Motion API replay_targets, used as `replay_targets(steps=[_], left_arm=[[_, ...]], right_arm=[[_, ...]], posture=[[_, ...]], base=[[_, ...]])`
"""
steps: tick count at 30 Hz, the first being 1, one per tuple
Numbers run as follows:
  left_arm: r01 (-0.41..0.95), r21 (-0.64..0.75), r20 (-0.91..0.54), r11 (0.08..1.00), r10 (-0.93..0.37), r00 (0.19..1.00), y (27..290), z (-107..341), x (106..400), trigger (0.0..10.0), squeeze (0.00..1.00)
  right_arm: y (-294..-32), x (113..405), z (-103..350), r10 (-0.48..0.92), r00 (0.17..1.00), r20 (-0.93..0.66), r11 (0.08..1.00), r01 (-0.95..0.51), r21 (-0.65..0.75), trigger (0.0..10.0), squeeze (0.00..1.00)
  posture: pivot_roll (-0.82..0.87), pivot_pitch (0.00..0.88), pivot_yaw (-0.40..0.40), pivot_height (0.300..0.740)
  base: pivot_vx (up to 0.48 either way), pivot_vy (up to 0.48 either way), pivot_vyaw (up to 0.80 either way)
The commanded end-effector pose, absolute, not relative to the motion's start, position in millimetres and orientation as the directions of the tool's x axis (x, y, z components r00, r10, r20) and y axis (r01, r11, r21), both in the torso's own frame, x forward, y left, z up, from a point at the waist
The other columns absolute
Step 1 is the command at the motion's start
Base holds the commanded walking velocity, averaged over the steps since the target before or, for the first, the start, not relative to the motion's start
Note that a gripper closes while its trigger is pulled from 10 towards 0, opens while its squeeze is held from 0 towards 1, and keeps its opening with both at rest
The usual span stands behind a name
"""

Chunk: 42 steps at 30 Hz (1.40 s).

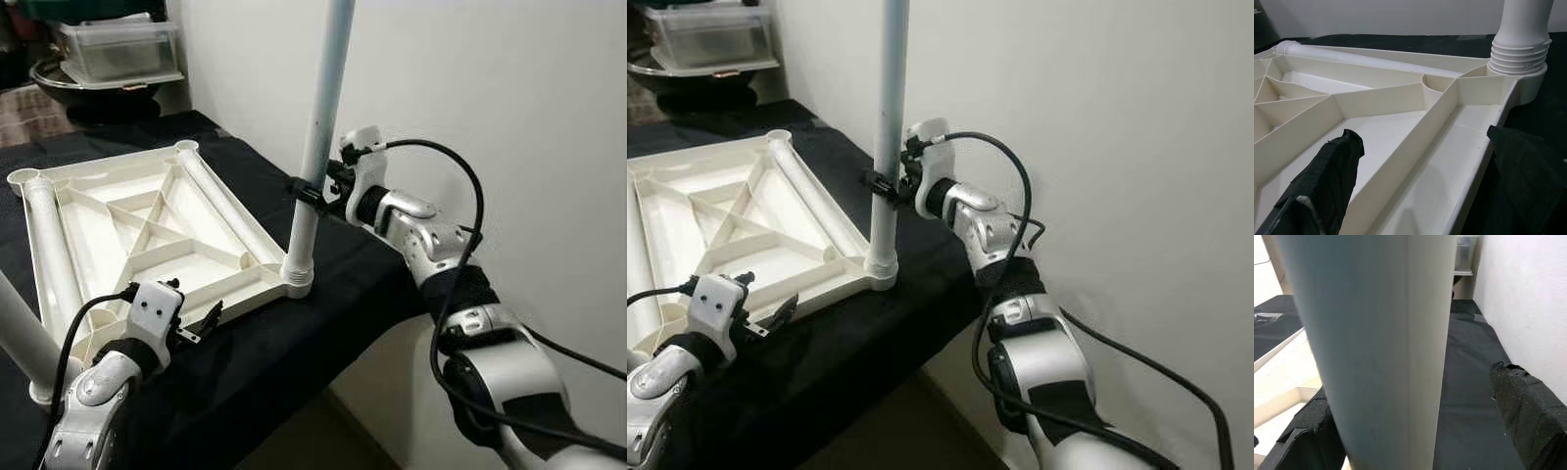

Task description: Building children table

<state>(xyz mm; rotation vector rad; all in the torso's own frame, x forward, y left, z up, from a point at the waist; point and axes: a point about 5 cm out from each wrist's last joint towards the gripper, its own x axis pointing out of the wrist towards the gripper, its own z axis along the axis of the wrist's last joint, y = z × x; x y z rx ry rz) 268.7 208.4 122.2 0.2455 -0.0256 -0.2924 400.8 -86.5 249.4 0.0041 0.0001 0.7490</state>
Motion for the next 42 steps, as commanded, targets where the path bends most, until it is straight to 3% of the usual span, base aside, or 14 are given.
replay_targets(steps=[1, 7, 8, 10, 11, 12, 21, 25, 26, 28, 39, 40, 41, 42], left_arm=[[0.285, 0.250, -0.012, 0.925, -0.292, 0.956, 208, 121, 269, 10.0, 0.00], [0.279, 0.250, -0.013, 0.927, -0.285, 0.959, 210, 121, 267, 10.0, 0.00], [0.278, 0.250, -0.013, 0.928, -0.284, 0.959, 210, 121, 266, 10.0, 0.00], [0.277, 0.249, -0.013, 0.928, -0.283, 0.959, 209, 120, 266, 10.0, 0.00], [0.277, 0.248, -0.012, 0.928, -0.283, 0.959, 209, 120, 266, 10.0, 0.00], [0.276, 0.247, -0.012, 0.929, -0.282, 0.959, 209, 120, 265, 10.0, 0.00], [0.274, 0.245, -0.014, 0.930, -0.280, 0.960, 209, 120, 263, 10.0, 0.00], [0.276, 0.244, -0.014, 0.930, -0.281, 0.960, 208, 119, 264, 10.0, 0.00], [0.279, 0.240, -0.014, 0.930, -0.284, 0.959, 206, 119, 265, 10.0, 0.00], [0.279, 0.240, -0.014, 0.930, -0.284, 0.959, 206, 119, 265, 10.0, 0.00], [0.280, 0.242, -0.015, 0.929, -0.285, 0.959, 207, 120, 266, 10.0, 0.00], [0.279, 0.242, -0.015, 0.929, -0.284, 0.959, 207, 120, 266, 10.0, 0.00], [0.279, 0.242, -0.015, 0.929, -0.284, 0.959, 207, 120, 266, 10.0, 0.00], [0.278, 0.242, -0.015, 0.930, -0.283, 0.959, 207, 119, 265, 10.0, 0.00]], right_arm=[[-85, 401, 252, 0.701, 0.713, 0.014, 0.713, -0.701, -0.007, 10.0, 0.00], [-83, 406, 254, 0.733, 0.679, 0.027, 0.680, -0.733, -0.031, 9.1, 0.00], [-83, 406, 253, 0.730, 0.683, 0.024, 0.683, -0.730, -0.031, 4.4, 0.00], [-83, 407, 252, 0.728, 0.685, 0.022, 0.686, -0.727, -0.030, 4.4, 0.00], [-83, 408, 251, 0.725, 0.688, 0.019, 0.689, -0.725, -0.030, 1.1, 0.00], [-83, 408, 250, 0.725, 0.689, 0.020, 0.689, -0.724, -0.027, 0.0, 0.00], [-86, 410, 240, 0.677, 0.736, -0.009, 0.736, -0.677, -0.010, 0.0, 0.00], [-93, 416, 221, 0.461, 0.878, -0.131, 0.887, -0.457, 0.058, 0.0, 0.00], [-92, 416, 205, 0.290, 0.935, -0.205, 0.955, -0.269, 0.123, 0.0, 0.00], [-92, 416, 205, 0.290, 0.935, -0.205, 0.955, -0.269, 0.123, 0.0, 0.00], [-20, 398, 195, 0.265, 0.927, -0.265, 0.948, -0.201, 0.246, 0.0, 0.00], [-15, 396, 196, 0.279, 0.922, -0.269, 0.945, -0.214, 0.246, 1.7, 0.00], [-15, 396, 196, 0.279, 0.922, -0.269, 0.945, -0.214, 0.246, 1.7, 0.00], [-7, 394, 202, 0.310, 0.918, -0.248, 0.935, -0.246, 0.258, 10.0, 0.00]], posture=[[0.05, 0.000, -0.127, 0.740], [0.06, 0.000, -0.141, 0.740], [0.07, 0.000, -0.144, 0.740], [0.07, 0.000, -0.144, 0.740], [0.07, 0.000, -0.147, 0.740], [0.07, 0.000, -0.149, 0.740], [0.07, 0.000, -0.146, 0.740], [0.06, 0.000, -0.142, 0.740], [0.06, 0.000, -0.136, 0.740], [0.06, 0.000, -0.136, 0.740], [0.06, 0.000, -0.137, 0.740], [0.06, 0.000, -0.140, 0.740], [0.06, 0.000, -0.140, 0.740], [0.06, 0.000, -0.140, 0.740]], base=[[0.000, 0.000, 0.00], [0.000, 0.000, 0.00], [0.000, 0.000, 0.00], [0.000, 0.000, 0.00], [0.000, 0.000, 0.00], [0.000, 0.000, 0.00], [0.000, 0.000, 0.00], [0.000, 0.000, 0.00], [0.000, 0.000, 0.00], [0.000, 0.000, 0.00], [0.000, 0.000, 0.00], [0.000, 0.000, 0.00], [0.000, 0.000, 0.00], [0.000, 0.000, 0.00]])
